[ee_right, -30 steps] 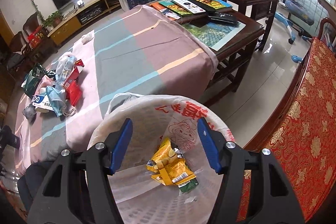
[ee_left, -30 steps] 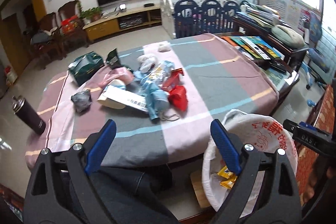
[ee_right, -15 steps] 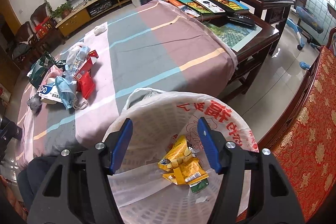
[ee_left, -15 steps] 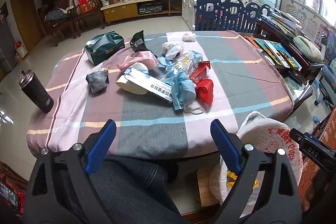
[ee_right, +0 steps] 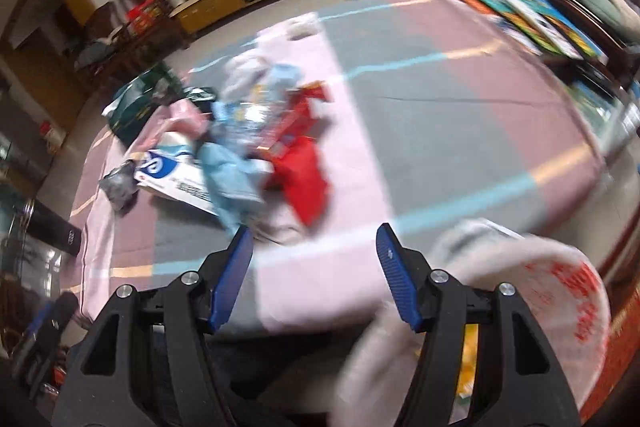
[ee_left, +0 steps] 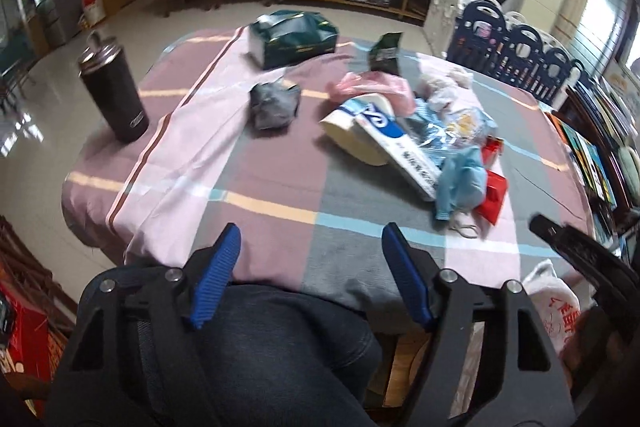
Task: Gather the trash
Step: 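Grasp the blue face mask with the right tool while the left tool grasps the white toothpaste box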
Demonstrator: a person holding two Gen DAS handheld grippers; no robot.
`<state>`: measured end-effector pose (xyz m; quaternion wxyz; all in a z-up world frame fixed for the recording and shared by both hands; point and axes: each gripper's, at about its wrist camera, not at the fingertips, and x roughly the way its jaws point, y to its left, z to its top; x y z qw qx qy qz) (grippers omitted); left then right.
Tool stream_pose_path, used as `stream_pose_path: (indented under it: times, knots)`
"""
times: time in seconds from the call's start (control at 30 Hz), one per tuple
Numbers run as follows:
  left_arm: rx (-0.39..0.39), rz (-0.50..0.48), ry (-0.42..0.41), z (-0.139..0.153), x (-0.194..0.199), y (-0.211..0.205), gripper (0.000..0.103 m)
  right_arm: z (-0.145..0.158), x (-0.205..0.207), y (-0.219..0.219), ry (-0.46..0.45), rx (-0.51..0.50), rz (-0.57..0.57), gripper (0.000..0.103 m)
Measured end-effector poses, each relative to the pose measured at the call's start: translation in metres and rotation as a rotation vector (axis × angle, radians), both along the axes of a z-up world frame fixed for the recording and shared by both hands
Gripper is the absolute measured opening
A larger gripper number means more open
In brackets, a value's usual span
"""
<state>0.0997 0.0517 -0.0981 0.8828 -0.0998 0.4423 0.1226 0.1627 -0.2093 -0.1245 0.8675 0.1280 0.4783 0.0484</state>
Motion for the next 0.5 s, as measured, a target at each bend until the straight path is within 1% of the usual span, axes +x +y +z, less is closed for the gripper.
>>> stream_pose_path:
  times: [0.07,0.13,0.2,0.23,0.27,0.33,0.37,0.4,0.47,0.5]
  knots:
    - [-0.003,0.022,0.013,-0.004,0.001,0.009,0.074,-0.003,0.021,0.026,-0.022,-0.022,0.05,0.063]
    - [-0.015,0.038,0.019,-0.006,0.0,0.015,0.074,-0.011,0.043,0.052,-0.033,-0.099,0.094,0.063]
    - [-0.015,0.053,0.017,-0.006,-0.002,0.02,0.074,-0.022,0.059,0.071,-0.018,-0.178,0.123,0.063]
    - [-0.012,0.058,0.016,-0.005,-0.003,0.021,0.074,-0.027,0.063,0.076,-0.006,-0.192,0.136,0.063]
    - [-0.009,0.064,0.016,-0.005,-0.004,0.024,0.074,-0.033,0.065,0.08,0.006,-0.196,0.152,0.06]
    - [-0.011,0.073,0.019,-0.007,-0.004,0.027,0.075,-0.041,0.064,0.085,0.033,-0.172,0.202,0.021]
    - [-0.017,0.079,0.024,-0.009,-0.003,0.029,0.075,-0.043,0.061,0.087,0.042,-0.159,0.224,0.015]
    - [-0.023,0.082,0.029,-0.011,-0.002,0.03,0.075,-0.043,0.055,0.088,0.027,-0.138,0.246,0.012]
    - [-0.044,0.085,0.046,-0.016,0.0,0.032,0.075,-0.04,0.043,0.093,0.004,-0.119,0.29,0.007]
    - [-0.053,0.088,0.052,-0.019,0.001,0.033,0.075,-0.04,0.039,0.095,0.009,-0.092,0.317,0.006]
